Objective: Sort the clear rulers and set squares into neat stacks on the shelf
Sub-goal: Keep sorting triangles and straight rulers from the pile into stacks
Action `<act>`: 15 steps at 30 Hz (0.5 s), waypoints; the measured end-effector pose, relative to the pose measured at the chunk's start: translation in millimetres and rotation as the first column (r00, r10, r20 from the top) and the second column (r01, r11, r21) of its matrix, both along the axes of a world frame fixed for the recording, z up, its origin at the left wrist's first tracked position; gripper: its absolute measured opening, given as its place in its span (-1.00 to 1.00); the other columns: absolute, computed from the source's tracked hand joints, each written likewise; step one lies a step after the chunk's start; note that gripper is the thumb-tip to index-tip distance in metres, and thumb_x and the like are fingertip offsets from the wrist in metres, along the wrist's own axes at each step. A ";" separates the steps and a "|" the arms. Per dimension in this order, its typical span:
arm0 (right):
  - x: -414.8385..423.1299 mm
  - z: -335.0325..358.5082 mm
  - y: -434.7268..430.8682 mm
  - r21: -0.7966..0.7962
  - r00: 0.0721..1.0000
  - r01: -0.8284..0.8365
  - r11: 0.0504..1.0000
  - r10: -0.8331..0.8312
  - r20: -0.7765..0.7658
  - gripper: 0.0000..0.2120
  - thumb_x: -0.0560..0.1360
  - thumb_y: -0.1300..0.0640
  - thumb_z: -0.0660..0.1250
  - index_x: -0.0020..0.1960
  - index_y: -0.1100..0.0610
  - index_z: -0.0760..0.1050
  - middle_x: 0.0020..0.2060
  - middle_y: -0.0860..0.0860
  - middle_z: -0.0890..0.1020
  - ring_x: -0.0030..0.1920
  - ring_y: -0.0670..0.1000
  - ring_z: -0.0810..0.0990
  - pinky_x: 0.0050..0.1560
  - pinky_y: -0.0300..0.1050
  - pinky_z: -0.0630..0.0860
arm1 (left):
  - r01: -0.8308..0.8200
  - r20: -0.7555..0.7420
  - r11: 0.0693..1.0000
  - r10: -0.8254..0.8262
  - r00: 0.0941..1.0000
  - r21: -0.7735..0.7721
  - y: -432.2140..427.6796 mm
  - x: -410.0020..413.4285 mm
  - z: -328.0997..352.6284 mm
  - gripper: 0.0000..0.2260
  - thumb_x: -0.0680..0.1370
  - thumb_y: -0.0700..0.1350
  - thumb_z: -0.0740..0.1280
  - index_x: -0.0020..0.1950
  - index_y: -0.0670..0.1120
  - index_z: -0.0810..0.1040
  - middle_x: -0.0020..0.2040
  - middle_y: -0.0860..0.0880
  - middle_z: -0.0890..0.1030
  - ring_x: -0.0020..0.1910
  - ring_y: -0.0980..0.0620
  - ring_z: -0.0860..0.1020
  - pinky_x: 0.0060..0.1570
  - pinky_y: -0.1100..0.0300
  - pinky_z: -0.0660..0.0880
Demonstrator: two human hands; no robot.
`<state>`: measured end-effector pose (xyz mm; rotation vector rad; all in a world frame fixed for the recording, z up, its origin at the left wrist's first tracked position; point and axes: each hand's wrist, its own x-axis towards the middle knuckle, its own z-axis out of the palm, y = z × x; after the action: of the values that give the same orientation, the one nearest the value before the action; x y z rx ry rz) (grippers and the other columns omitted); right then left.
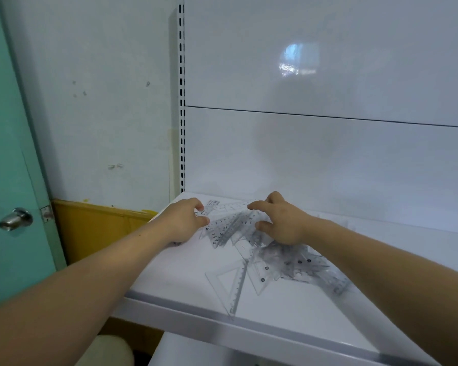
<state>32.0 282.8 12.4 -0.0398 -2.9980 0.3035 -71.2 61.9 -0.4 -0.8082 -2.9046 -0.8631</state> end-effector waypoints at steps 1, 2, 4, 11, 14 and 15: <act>1.4 0.9 -0.4 -0.016 1.000 0.004 1.000 -0.005 -0.009 -0.44 0.54 -0.03 0.27 0.47 -0.03 0.16 0.26 0.05 0.21 -0.01 0.05 0.44 0.14 -0.10 0.40 | 0.006 -0.009 1.000 -0.006 1.000 0.004 -0.5 0.1 -0.6 -0.69 0.55 0.07 0.29 0.23 -0.02 0.43 -0.10 0.02 0.48 -0.13 0.00 0.47 -0.10 0.15 0.42; 2.4 2.0 0.0 -0.030 1.000 0.010 1.000 -0.011 -0.023 -0.38 0.51 -0.03 0.31 0.48 -0.01 0.12 0.27 0.04 0.19 -0.01 0.05 0.45 0.13 -0.10 0.41 | 0.013 -0.022 1.000 -0.012 1.000 0.011 -1.0 0.4 -1.0 -0.68 0.55 0.06 0.29 0.25 -0.04 0.44 -0.06 0.00 0.49 -0.08 0.00 0.45 -0.10 0.17 0.39; 4.8 5.9 0.8 -0.032 0.998 0.010 0.999 -0.012 -0.061 -0.32 0.48 -0.02 0.34 0.49 0.05 0.09 0.29 0.05 0.18 -0.01 0.05 0.45 0.13 -0.10 0.42 | 0.025 -0.056 0.999 -0.023 0.998 0.043 -2.8 1.6 -0.9 -0.67 0.56 0.03 0.29 0.28 -0.07 0.44 -0.02 -0.01 0.49 -0.04 0.01 0.43 -0.09 0.19 0.33; 22.0 32.5 9.0 -0.071 0.983 0.048 0.996 -0.060 -0.175 -0.35 0.46 -0.15 0.36 0.48 -0.06 0.23 0.22 0.00 0.34 0.07 -0.04 0.39 0.11 -0.25 0.26 | 0.084 -0.182 0.988 -0.060 0.981 0.128 -8.4 1.8 7.5 -0.63 0.58 0.03 0.26 0.36 -0.04 0.40 0.05 0.03 0.46 0.08 0.00 0.39 0.05 0.17 0.34; 41.6 37.8 11.8 -0.101 0.966 0.143 0.985 -0.161 -0.204 -0.33 0.44 -0.21 0.34 0.47 -0.06 0.24 0.19 0.00 0.34 0.06 -0.04 0.39 0.15 -0.21 0.29 | 0.166 -0.232 0.977 -0.131 0.964 0.136 -4.3 6.0 12.9 -0.62 0.59 0.03 0.25 0.39 -0.02 0.38 0.05 0.03 0.46 0.07 -0.01 0.41 0.07 0.17 0.34; 49.6 38.0 12.6 -0.106 0.959 0.169 0.980 -0.188 -0.210 -0.33 0.44 -0.21 0.34 0.47 -0.04 0.23 0.19 -0.01 0.33 0.06 -0.05 0.37 0.16 -0.22 0.29 | 0.193 -0.242 0.972 -0.156 0.958 0.136 -1.4 8.3 14.2 -0.61 0.59 0.02 0.25 0.40 -0.01 0.37 0.05 0.03 0.46 0.06 -0.01 0.41 0.07 0.17 0.34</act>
<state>81.6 295.4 50.4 -0.2667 -2.7368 0.3902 -62.9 60.4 13.8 -1.0831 -2.5582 -0.9288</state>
